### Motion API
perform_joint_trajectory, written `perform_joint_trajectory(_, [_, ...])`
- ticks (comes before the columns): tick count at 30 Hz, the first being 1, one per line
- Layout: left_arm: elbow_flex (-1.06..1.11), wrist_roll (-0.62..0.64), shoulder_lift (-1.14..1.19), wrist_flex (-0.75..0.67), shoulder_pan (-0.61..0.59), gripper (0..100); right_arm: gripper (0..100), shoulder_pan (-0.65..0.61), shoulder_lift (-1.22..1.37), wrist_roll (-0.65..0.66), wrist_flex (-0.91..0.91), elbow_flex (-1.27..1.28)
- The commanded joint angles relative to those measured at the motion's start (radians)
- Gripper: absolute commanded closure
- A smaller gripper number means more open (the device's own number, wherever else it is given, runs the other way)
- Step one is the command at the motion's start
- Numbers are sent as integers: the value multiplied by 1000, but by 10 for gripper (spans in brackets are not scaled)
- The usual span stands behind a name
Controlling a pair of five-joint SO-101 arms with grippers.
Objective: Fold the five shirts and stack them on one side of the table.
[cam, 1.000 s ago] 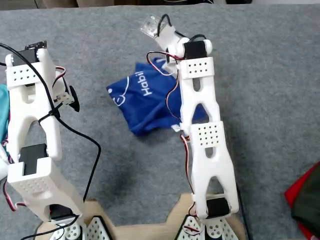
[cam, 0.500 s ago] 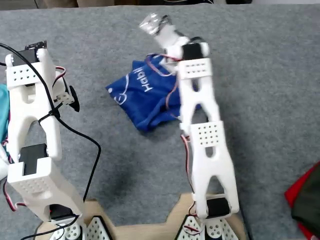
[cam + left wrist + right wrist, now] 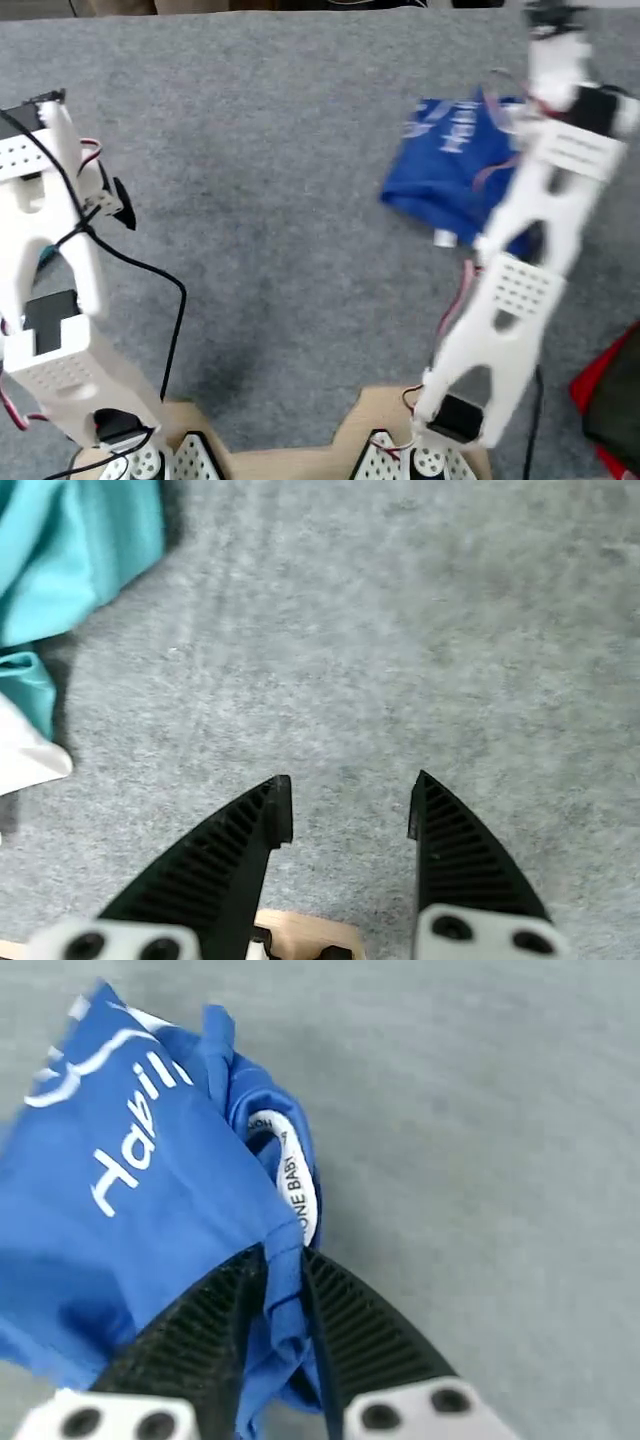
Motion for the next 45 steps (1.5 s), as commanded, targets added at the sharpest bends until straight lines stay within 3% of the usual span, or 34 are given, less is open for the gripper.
perform_joint_trajectory(1, [-35,-20,-15,12,-26,797,994,130,-196,28,15,65])
perform_joint_trajectory(11, [-31,-51,-65,12,-15,797,994,415,-584,164,11,619])
perform_joint_trajectory(23, [-23,-41,-199,12,21,797,994,331,-997,193,15,805])
perform_joint_trajectory(32, [133,-41,-309,12,26,797,994,521,-1089,282,11,1081])
perform_joint_trajectory(35, [170,-41,-328,12,28,797,994,512,-1159,322,12,1104])
perform_joint_trajectory(38, [186,-41,-332,12,41,797,994,415,-1283,319,15,1115])
perform_joint_trajectory(42, [189,-41,-337,12,43,797,994,294,-1454,250,15,1181])
perform_joint_trajectory(45, [189,-41,-337,12,41,797,994,269,-1514,222,15,1285])
